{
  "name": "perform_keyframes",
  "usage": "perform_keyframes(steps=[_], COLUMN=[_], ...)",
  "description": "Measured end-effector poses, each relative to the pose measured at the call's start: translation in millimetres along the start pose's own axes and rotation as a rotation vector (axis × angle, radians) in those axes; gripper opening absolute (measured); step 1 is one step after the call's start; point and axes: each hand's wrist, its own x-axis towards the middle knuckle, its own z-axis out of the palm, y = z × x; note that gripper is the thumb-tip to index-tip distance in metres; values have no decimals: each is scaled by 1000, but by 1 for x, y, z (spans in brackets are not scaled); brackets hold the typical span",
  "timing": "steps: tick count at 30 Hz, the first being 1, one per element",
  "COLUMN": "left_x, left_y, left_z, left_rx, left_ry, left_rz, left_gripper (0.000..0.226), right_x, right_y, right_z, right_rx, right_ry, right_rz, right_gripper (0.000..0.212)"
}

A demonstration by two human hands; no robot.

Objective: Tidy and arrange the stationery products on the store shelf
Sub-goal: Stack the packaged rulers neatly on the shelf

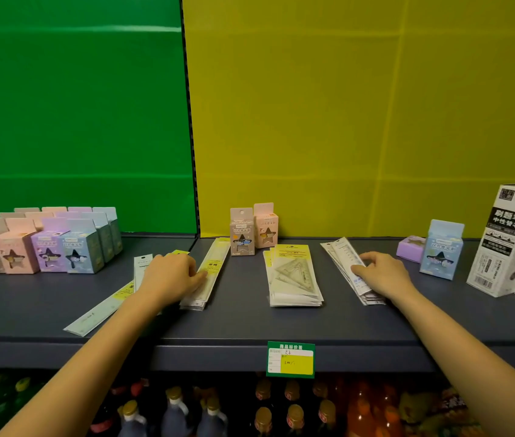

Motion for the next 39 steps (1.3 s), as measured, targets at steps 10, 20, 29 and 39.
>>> perform_keyframes(steps=[10, 20, 29, 39], left_x=[-28, -65, -80, -57], left_y=[-42, -92, -93, -104], left_z=[-10, -16, -15, -23], left_rx=[-105, -40, 111, -231], left_ry=[357, 185, 47, -187], left_rz=[-109, -233, -229, -451], left_gripper=[22, 37, 42, 41], right_x=[-13, -53, -90, -94], right_y=[-13, -143, -222, -253], right_z=[4, 47, 120, 156], right_rx=[-230, -41, -281, -510], right_ry=[155, 59, -343, -343], right_rz=[-122, -611, -732, -639], right_gripper=[40, 22, 32, 68])
